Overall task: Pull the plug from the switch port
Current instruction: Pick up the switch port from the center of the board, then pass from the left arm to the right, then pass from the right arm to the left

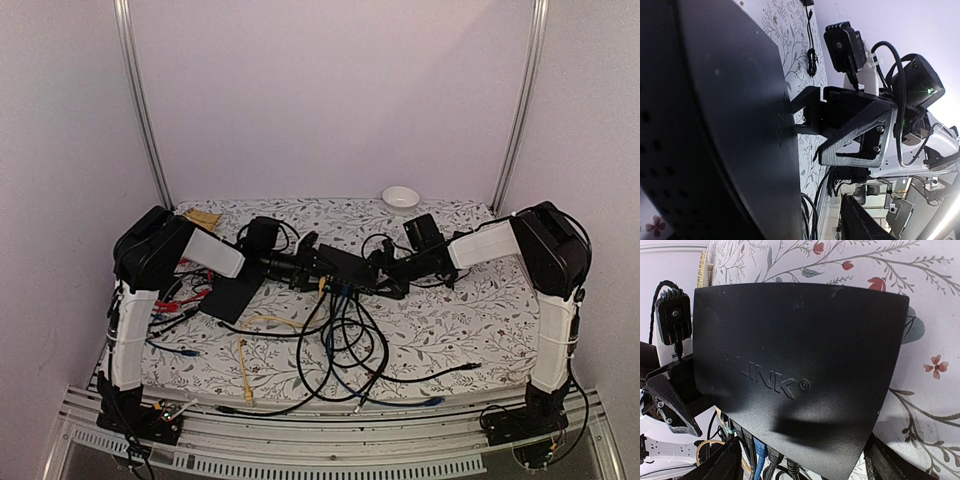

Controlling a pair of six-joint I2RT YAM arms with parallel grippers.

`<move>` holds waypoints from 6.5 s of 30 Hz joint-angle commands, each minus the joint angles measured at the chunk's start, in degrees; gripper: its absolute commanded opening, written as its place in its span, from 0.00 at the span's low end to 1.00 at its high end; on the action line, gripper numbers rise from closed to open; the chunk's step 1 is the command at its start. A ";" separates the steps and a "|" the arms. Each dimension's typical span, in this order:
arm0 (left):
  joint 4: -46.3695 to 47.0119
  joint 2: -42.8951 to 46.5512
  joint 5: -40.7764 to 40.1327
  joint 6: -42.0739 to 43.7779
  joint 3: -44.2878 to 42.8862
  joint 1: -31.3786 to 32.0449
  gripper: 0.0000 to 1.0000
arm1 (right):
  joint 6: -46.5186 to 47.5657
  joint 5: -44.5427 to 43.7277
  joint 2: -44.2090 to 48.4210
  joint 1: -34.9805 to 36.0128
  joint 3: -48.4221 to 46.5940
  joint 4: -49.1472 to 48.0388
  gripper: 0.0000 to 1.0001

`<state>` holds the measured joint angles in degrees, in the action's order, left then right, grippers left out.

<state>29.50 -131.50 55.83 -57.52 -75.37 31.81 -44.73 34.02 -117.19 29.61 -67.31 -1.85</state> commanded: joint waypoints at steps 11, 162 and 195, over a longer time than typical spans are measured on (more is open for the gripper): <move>-6.73 -1.50 -1.54 7.73 -7.43 -0.17 0.33 | 0.81 -4.88 -2.41 -0.75 4.12 5.70 0.82; -47.24 0.35 25.99 47.39 -21.72 -4.62 0.82 | -0.80 34.57 8.52 1.51 1.87 -13.91 0.02; -52.49 -1.04 32.75 53.79 -22.54 -3.48 0.00 | 2.02 38.14 -0.69 -0.91 -9.42 -10.37 0.36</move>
<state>-24.82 -132.73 84.77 -7.14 -97.12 26.39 -42.46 70.87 -118.58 30.35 -74.41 -10.02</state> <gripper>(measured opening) 0.279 0.242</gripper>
